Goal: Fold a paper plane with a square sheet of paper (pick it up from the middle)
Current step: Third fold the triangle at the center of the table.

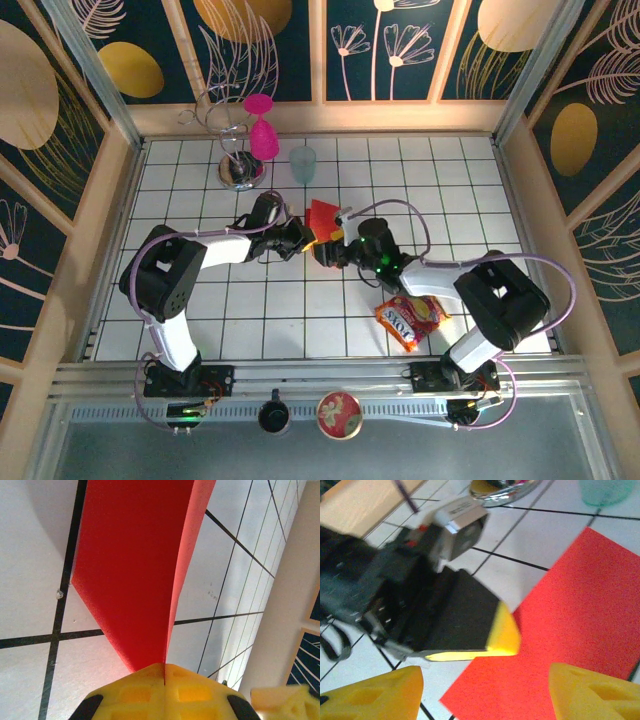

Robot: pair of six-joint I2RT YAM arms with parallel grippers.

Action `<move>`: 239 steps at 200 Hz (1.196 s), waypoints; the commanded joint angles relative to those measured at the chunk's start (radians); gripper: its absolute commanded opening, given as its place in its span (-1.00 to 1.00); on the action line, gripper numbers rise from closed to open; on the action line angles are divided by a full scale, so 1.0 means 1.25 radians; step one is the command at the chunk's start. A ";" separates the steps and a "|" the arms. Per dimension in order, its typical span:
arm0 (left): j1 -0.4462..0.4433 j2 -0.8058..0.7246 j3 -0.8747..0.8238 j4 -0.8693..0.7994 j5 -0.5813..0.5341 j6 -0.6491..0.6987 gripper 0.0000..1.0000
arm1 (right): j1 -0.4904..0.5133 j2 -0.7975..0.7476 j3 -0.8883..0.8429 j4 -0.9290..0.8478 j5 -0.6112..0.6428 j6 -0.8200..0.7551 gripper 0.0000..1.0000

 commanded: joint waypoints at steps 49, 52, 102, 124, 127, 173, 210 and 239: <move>0.005 -0.006 -0.006 0.002 0.012 -0.014 -0.96 | 0.078 0.051 -0.064 0.120 0.106 -0.273 0.35; 0.005 -0.006 -0.006 0.002 0.012 -0.014 -0.96 | 0.079 0.056 -0.064 0.121 0.116 -0.280 0.35; 0.005 -0.005 0.001 -0.002 0.019 -0.011 -0.96 | 0.105 0.128 -0.078 0.192 0.261 -0.392 0.23; 0.005 -0.006 0.004 -0.007 0.019 -0.009 -0.96 | 0.112 0.143 -0.081 0.241 0.298 -0.407 0.17; 0.006 -0.006 0.005 -0.009 0.018 -0.009 -0.96 | 0.113 0.143 -0.082 0.246 0.301 -0.409 0.16; 0.005 -0.003 0.009 -0.018 0.017 -0.006 -0.96 | 0.120 0.123 -0.092 0.277 0.305 -0.422 -0.10; 0.005 -0.007 0.012 -0.026 0.011 -0.004 -0.96 | 0.121 0.113 -0.091 0.269 0.281 -0.420 -0.36; 0.006 -0.010 0.012 -0.027 0.012 -0.004 -0.95 | 0.121 0.123 -0.080 0.270 0.262 -0.415 -0.37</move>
